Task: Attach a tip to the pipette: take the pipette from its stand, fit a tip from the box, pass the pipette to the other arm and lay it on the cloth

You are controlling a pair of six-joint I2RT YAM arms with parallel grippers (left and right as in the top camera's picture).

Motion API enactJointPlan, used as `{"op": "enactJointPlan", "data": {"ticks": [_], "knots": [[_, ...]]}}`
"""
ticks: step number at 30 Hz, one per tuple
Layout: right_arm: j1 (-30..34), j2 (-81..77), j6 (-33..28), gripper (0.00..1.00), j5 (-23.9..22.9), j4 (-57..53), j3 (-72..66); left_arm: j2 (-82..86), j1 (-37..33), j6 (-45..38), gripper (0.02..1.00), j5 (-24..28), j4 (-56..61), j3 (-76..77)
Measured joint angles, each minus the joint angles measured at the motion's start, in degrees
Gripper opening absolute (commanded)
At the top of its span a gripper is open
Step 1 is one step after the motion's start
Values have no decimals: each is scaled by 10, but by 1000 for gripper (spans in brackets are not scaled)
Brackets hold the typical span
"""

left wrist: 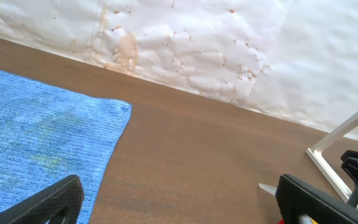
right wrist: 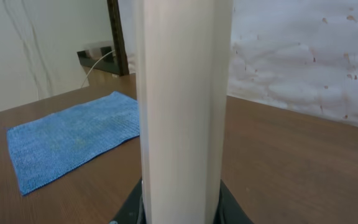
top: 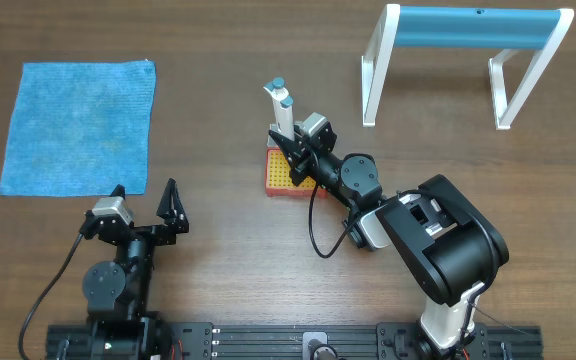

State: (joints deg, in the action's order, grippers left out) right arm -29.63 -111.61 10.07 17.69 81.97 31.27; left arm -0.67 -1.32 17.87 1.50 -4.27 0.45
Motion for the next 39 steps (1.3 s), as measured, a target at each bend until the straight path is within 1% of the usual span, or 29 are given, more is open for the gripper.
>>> {"op": "enactJointPlan", "data": {"ticks": [13,19,24,32,34,36,37,39], "knots": [[0,-10,0,82,-4,43,-22,0,0,0,996,0,0,0],[0,-8,0,82,-4,42,-22,0,0,0,996,0,0,0],[0,12,0,82,-4,15,-22,0,0,0,996,0,0,0],[0,83,0,80,-4,5,5,0,0,0,996,0,0,0],[0,111,0,82,-4,-22,9,0,0,0,996,0,0,0],[-2,149,0,82,-4,-84,14,0,0,0,998,0,0,0],[-3,182,0,84,-5,-147,21,0,0,0,996,0,0,0],[-8,254,1,82,-5,-333,53,0,0,0,996,0,0,0]]}}
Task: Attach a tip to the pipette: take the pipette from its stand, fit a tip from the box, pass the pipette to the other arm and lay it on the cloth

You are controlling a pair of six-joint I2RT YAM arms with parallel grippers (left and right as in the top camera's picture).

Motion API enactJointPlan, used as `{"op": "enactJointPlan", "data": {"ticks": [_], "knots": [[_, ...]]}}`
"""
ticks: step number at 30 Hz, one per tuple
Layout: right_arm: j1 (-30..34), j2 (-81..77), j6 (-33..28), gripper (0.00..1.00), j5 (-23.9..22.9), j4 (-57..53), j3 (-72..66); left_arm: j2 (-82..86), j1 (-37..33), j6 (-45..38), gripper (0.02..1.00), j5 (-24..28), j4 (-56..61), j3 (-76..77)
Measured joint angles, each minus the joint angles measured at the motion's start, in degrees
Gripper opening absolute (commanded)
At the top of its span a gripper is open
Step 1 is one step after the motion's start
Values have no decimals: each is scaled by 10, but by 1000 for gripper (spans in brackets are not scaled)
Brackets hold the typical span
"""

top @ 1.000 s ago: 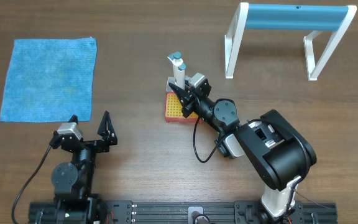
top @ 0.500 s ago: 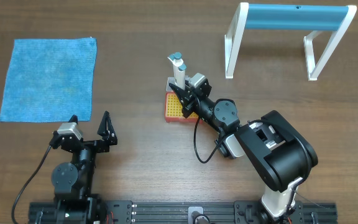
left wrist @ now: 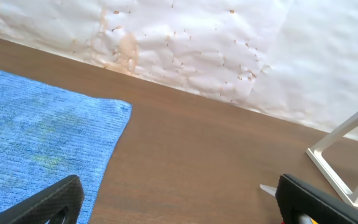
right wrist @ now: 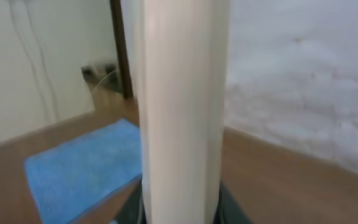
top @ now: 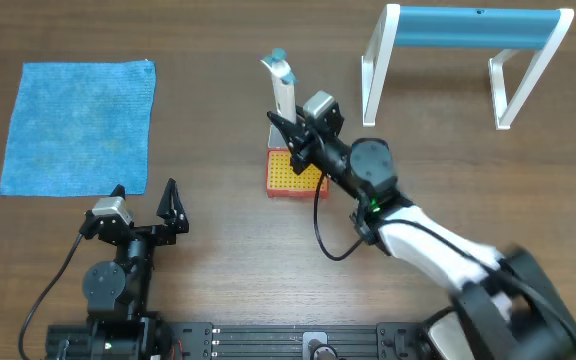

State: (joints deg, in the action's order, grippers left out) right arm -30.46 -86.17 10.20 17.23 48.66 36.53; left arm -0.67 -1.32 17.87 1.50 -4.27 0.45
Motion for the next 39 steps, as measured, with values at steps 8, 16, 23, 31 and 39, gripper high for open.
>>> {"op": "enactJointPlan", "data": {"ticks": [8,16,23,31,39], "knots": [[-37,166,2,82,3,-651,187,0,0,0,996,0,0,0],[-38,162,41,82,72,-761,185,0,0,0,996,0,0,0],[-38,162,142,82,85,-706,185,0,0,0,996,0,0,0],[-38,162,198,82,85,-619,185,0,0,283,996,85,194,0],[-38,162,217,86,85,-593,185,0,0,558,996,84,195,0]]}}
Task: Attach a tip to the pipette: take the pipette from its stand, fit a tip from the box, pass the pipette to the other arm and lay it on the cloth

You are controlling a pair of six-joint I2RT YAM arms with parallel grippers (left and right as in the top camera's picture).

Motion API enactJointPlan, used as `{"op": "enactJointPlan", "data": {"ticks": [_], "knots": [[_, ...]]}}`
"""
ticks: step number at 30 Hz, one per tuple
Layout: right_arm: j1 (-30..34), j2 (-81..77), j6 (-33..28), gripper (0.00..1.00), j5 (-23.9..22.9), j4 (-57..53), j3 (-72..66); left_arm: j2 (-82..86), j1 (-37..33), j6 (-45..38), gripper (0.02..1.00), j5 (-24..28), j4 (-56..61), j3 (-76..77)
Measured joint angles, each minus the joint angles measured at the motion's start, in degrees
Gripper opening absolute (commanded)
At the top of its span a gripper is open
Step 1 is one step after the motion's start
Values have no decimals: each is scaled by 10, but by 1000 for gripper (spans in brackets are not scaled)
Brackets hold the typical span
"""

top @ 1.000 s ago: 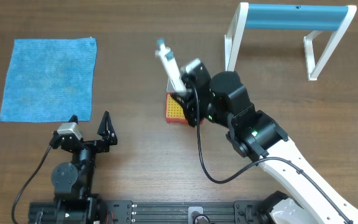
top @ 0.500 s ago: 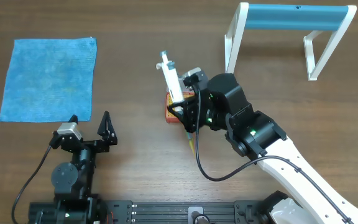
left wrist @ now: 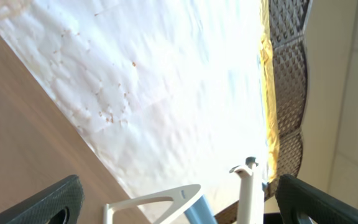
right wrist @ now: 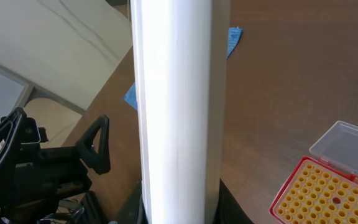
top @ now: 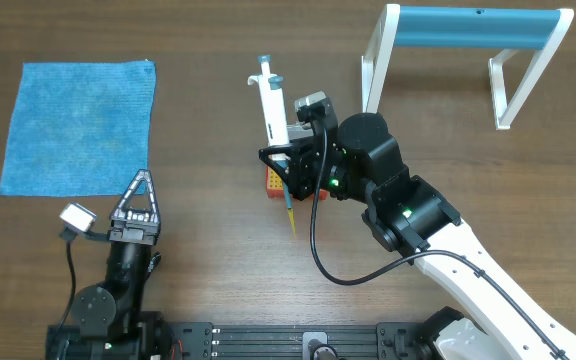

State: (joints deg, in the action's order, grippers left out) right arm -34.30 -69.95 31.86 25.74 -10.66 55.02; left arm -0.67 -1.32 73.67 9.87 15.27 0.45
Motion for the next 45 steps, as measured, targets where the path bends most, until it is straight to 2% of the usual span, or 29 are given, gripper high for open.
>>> {"op": "enactJointPlan", "data": {"ticks": [4,10,14,16,20,23,26,31,37,45], "knots": [[0,0,9,82,0,0,0,-19,0,28,985,36,8,-1],[0,0,11,84,0,0,0,-201,0,40,974,120,134,37],[0,0,11,82,2,0,0,-408,0,22,996,221,197,159],[0,0,11,82,2,2,0,-522,-1,6,996,311,240,250],[0,0,11,82,2,1,0,-739,5,-7,996,544,323,426],[0,0,11,82,2,2,0,-842,22,-8,996,666,328,502],[0,0,11,82,2,2,0,-905,43,-8,996,743,328,542],[0,0,11,82,2,2,0,-919,74,-16,996,790,382,553],[0,0,13,82,2,1,0,-919,130,-21,1000,802,389,556],[0,0,13,82,2,0,0,-919,125,-35,998,802,388,556]]}}
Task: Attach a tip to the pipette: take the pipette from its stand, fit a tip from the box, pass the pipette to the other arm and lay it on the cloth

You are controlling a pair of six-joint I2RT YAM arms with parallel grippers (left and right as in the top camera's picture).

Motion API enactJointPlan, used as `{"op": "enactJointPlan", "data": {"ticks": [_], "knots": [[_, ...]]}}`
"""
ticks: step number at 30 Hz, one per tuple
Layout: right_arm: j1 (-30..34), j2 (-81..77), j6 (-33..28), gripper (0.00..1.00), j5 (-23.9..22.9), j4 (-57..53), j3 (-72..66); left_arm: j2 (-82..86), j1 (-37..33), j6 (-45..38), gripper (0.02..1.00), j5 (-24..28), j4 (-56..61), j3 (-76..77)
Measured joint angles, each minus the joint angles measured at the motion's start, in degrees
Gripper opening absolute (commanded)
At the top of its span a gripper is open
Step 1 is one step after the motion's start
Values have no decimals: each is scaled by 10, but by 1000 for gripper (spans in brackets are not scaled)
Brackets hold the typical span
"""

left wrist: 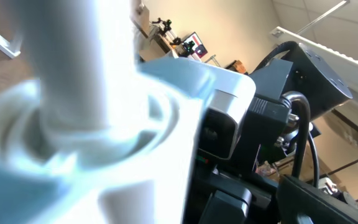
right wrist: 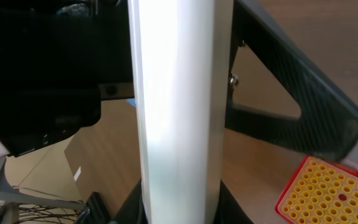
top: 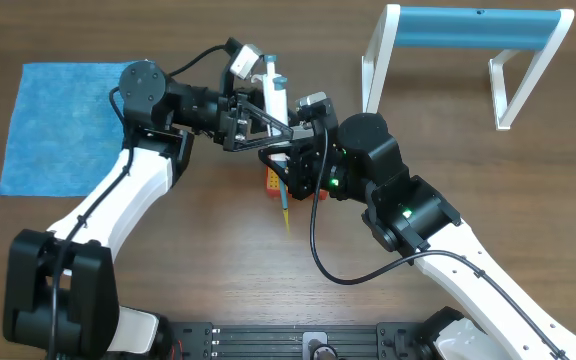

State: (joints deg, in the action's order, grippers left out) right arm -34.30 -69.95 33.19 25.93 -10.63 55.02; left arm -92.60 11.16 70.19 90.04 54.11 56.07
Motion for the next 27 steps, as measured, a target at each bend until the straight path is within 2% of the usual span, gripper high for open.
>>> {"op": "enactJointPlan", "data": {"ticks": [2,3,4,5,9,10,11,12,13,20,21,22,27], "knots": [[0,0,0,84,0,0,0,0,-12,-8,1000,0,0,0],[0,0,0,82,0,0,0,0,-19,-10,972,0,0,0],[0,0,0,82,0,0,0,0,-28,-14,695,0,0,0],[0,0,0,82,0,2,0,0,-32,-15,649,0,0,0],[0,0,0,82,0,15,0,0,-29,-21,638,-4,1,0],[0,0,0,82,0,18,0,0,-26,-21,564,-7,1,0],[0,0,0,82,0,20,0,0,-22,-21,540,-10,2,0],[0,0,0,82,0,21,0,0,-17,-22,187,-12,2,0],[0,0,0,82,7,21,0,0,-12,-24,29,-15,2,0],[1,0,6,95,37,25,0,0,-10,-34,29,-9,3,1],[1,0,6,413,38,25,0,0,-10,-38,29,-8,2,1],[1,0,6,814,38,25,0,0,-10,-42,27,-8,2,1],[4,-1,5,825,39,11,1,0,-20,-84,29,-41,-30,1]]}}
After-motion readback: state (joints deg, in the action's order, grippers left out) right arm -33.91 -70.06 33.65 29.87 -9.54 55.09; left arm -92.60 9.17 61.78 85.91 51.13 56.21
